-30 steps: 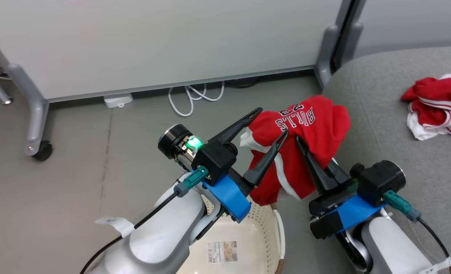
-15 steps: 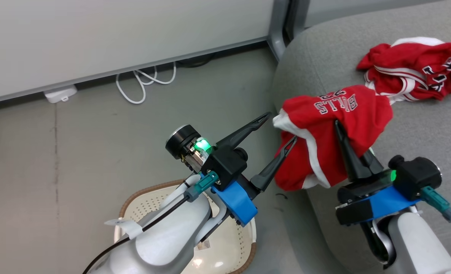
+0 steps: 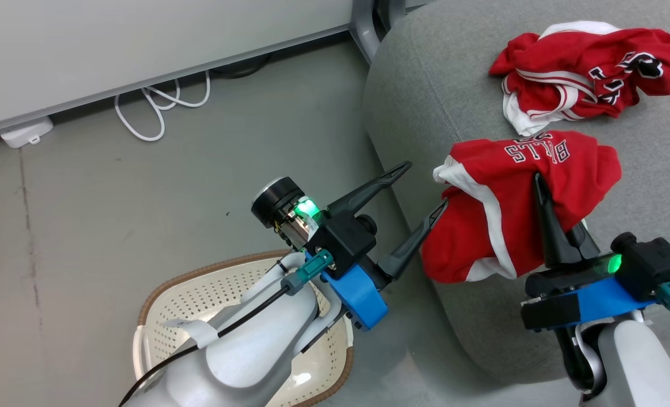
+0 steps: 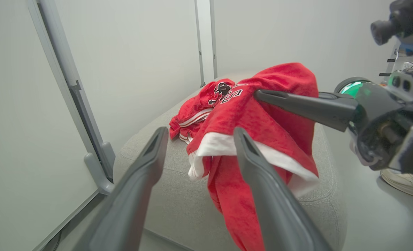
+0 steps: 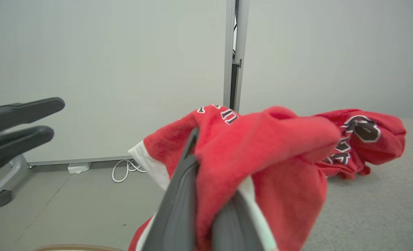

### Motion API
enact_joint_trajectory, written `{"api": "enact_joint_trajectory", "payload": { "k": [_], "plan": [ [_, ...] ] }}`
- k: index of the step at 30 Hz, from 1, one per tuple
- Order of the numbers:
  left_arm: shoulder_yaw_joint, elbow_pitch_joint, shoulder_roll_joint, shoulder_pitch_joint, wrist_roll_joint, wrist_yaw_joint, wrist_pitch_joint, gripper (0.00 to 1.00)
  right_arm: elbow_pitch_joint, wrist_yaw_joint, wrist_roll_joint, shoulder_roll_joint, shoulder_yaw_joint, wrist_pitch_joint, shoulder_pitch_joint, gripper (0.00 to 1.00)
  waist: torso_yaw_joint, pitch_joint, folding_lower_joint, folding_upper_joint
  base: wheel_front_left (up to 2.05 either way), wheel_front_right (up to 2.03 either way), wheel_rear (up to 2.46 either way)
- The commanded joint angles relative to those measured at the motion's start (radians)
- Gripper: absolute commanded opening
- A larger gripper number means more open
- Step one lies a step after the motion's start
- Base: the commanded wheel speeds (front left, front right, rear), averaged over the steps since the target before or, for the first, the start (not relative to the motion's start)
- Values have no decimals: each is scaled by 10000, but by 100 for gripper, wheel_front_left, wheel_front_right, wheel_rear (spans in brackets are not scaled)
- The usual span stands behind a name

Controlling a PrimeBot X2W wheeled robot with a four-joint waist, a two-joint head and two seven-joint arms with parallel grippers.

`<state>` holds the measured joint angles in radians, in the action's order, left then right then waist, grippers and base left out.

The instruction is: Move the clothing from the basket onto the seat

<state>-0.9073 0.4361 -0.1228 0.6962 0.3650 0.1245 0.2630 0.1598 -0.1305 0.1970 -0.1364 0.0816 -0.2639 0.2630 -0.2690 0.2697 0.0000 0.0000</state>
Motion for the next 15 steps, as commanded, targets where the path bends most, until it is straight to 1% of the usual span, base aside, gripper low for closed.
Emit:
{"api": "enact_joint_trajectory", "payload": {
  "k": [1, 8, 12, 15],
  "plan": [
    [12, 14, -12, 115, -47, 53, 25, 100, -62, -5, -60, 42, -37, -7, -55, 0, -32, 38, 0, 0, 0, 0, 0],
    [-28, 2, 34, 211, -21, 58, 25, 100, -266, -5, -99, 154, -409, -7, 22, 0, 26, 163, 0, 0, 0, 0, 0],
    [45, -52, -18, 321, -59, 63, 25, 100, -487, -5, -118, 55, -724, -7, 457, 0, 99, 376, 0, 0, 0, 0, 0],
    [95, -93, -52, 418, -129, 51, 25, 100, -747, -5, -102, -74, -1064, -7, 1069, 0, 135, 689, 0, 0, 0, 0, 0]
  ]
}}
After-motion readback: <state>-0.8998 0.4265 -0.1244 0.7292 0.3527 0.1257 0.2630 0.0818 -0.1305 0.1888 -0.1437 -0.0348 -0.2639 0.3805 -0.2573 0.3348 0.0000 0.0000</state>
